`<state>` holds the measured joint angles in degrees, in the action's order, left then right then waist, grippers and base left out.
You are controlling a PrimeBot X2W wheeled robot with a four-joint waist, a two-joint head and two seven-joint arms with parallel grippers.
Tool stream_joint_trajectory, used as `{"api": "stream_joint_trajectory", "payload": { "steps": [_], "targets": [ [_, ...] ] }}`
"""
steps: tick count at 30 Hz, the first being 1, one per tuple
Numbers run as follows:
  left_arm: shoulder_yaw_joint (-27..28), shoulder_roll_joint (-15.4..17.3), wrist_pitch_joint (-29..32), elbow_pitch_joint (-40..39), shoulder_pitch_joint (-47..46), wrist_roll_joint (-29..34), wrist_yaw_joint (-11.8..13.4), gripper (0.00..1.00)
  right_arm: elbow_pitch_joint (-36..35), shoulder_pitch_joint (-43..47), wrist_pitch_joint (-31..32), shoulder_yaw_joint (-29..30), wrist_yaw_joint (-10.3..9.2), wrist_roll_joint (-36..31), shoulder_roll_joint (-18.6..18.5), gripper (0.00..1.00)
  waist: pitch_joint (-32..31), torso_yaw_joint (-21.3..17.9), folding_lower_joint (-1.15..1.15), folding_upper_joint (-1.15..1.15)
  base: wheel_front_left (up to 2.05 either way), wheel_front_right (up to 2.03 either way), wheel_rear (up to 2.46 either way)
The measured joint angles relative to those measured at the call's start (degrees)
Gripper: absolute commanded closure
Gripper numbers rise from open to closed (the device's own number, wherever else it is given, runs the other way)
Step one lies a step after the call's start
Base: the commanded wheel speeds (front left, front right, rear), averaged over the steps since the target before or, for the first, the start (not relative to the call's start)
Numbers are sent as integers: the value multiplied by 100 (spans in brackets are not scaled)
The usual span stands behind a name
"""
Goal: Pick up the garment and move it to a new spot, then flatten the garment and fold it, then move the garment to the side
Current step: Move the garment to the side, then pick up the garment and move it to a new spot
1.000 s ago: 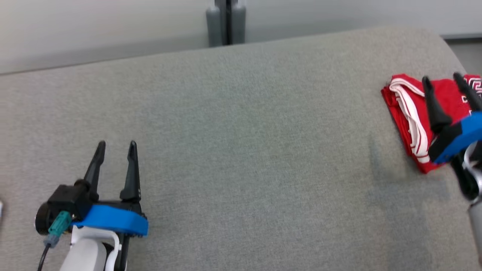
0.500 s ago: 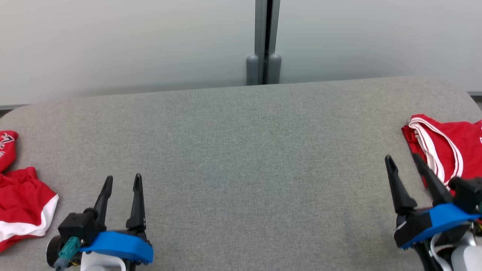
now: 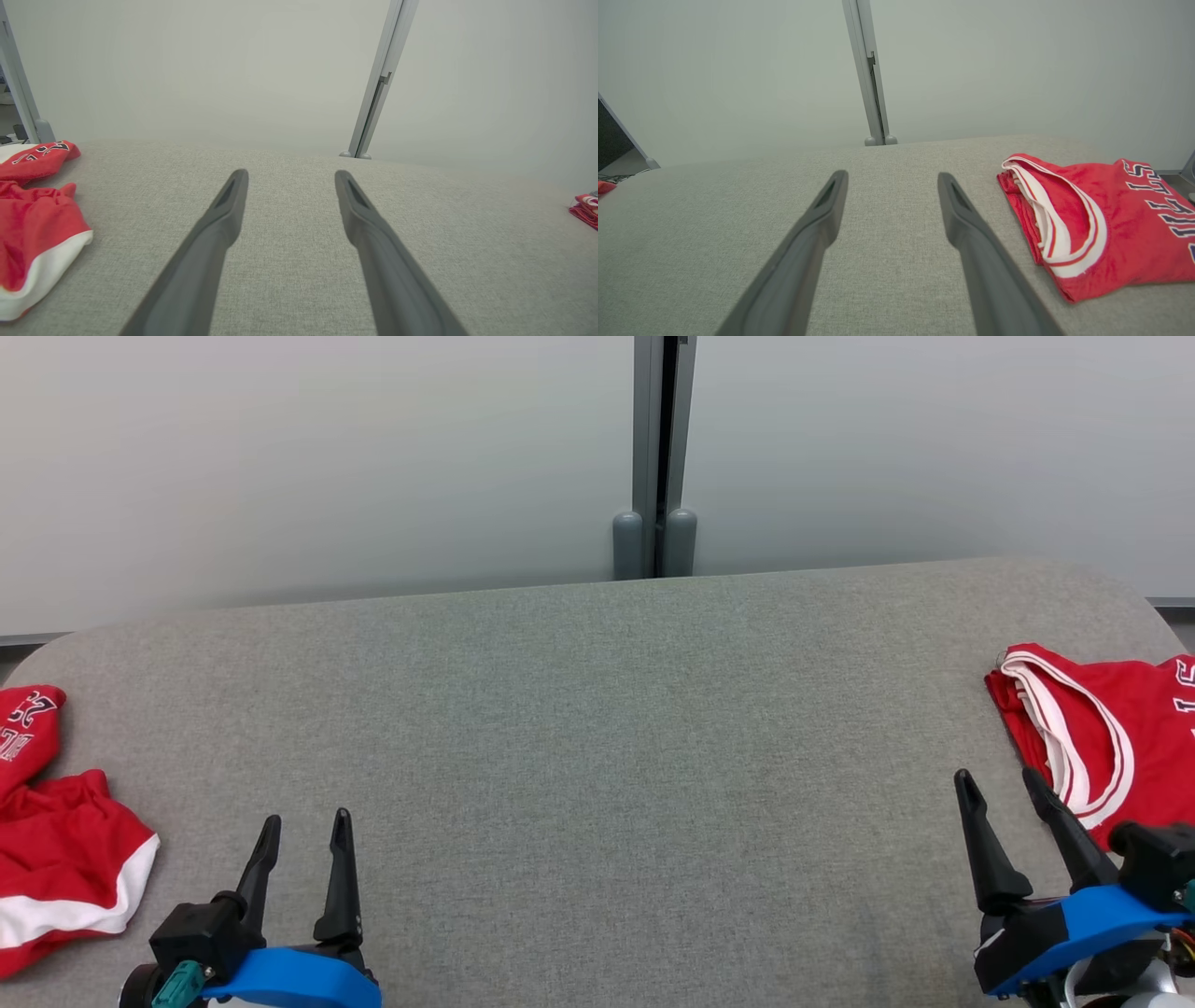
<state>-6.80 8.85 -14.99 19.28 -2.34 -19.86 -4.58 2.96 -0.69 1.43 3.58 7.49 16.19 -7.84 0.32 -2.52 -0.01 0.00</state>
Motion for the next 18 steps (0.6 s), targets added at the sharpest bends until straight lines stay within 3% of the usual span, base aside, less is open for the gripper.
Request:
{"api": "stream_joint_trajectory", "payload": {
  "steps": [18],
  "targets": [
    [121, -102, 0, -15, 41, 121, -88, 0, 426, -21, -300, -134, 0, 19, 2, 0, 11, 138, 1, 0, 0, 0, 0]
  ]
}}
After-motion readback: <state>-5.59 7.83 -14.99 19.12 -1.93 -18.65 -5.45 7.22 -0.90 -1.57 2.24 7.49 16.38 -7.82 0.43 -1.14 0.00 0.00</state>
